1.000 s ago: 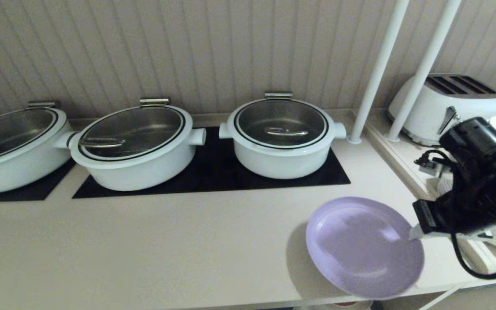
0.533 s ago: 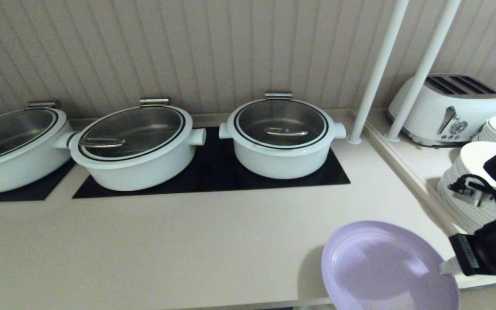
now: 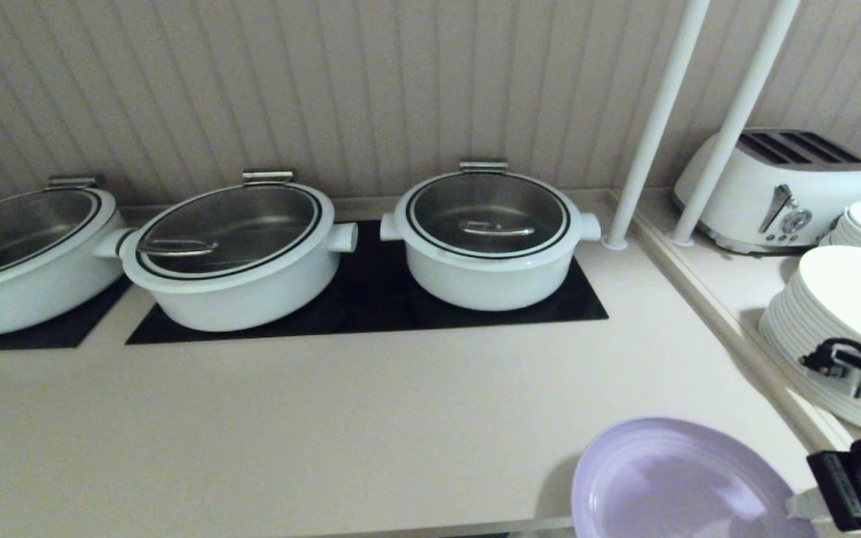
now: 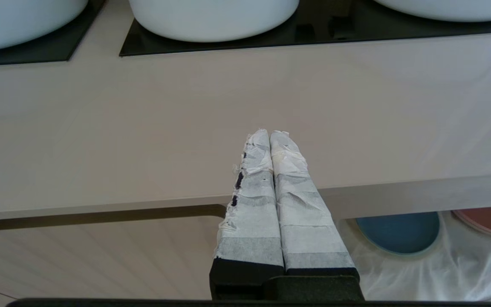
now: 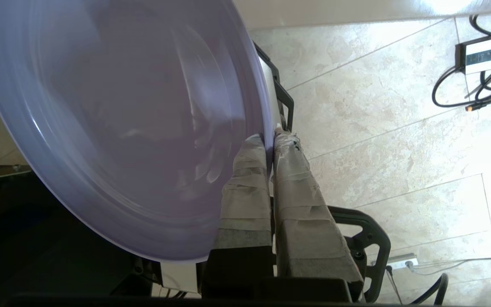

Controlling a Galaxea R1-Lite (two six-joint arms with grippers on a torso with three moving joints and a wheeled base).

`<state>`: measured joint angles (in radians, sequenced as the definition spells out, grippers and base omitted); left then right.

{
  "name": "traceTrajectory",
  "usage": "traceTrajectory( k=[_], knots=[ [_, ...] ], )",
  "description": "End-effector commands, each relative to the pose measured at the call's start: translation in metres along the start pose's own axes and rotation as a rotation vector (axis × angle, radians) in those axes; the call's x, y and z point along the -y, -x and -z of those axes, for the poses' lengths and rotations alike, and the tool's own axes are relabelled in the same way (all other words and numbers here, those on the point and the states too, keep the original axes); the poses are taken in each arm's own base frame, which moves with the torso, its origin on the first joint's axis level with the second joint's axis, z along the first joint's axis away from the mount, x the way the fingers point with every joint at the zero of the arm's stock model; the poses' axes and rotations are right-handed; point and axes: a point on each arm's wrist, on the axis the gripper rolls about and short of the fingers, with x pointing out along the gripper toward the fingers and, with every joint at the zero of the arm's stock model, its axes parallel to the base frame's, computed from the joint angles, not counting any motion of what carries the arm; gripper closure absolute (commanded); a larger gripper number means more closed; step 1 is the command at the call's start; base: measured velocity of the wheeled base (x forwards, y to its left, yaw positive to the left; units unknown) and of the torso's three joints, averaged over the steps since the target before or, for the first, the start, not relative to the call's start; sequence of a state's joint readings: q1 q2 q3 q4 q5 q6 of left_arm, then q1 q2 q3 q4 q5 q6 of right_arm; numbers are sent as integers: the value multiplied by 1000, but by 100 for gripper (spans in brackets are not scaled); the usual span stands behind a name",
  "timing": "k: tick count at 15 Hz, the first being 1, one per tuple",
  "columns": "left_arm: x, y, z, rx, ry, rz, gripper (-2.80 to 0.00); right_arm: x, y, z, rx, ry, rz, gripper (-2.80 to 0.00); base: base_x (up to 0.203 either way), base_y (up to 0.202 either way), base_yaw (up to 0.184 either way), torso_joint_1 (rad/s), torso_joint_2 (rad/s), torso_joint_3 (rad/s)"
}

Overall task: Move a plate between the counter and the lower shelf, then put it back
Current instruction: Put the plate in the cupboard

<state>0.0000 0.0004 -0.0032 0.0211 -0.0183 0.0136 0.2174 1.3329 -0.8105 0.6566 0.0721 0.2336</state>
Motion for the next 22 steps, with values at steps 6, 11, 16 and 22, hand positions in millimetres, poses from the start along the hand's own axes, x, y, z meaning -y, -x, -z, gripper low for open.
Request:
traceTrajectory(
  k=[6,11,16,22],
  knots=[
    [0,0,0,0,0,0,0,5,-2,20,-25,-6,2,0,0,0,0,0,0,0],
    [0,0,0,0,0,0,0,7,-3,31,-42,-18,-39,0,0,0,0,0,0,0],
    [0,0,0,0,0,0,0,7,-4,33,-47,-63,-64,0,0,0,0,0,0,0],
    [0,0,0,0,0,0,0,12,-7,36,-32,-93,-61,0,0,0,0,0,0,0]
  ],
)
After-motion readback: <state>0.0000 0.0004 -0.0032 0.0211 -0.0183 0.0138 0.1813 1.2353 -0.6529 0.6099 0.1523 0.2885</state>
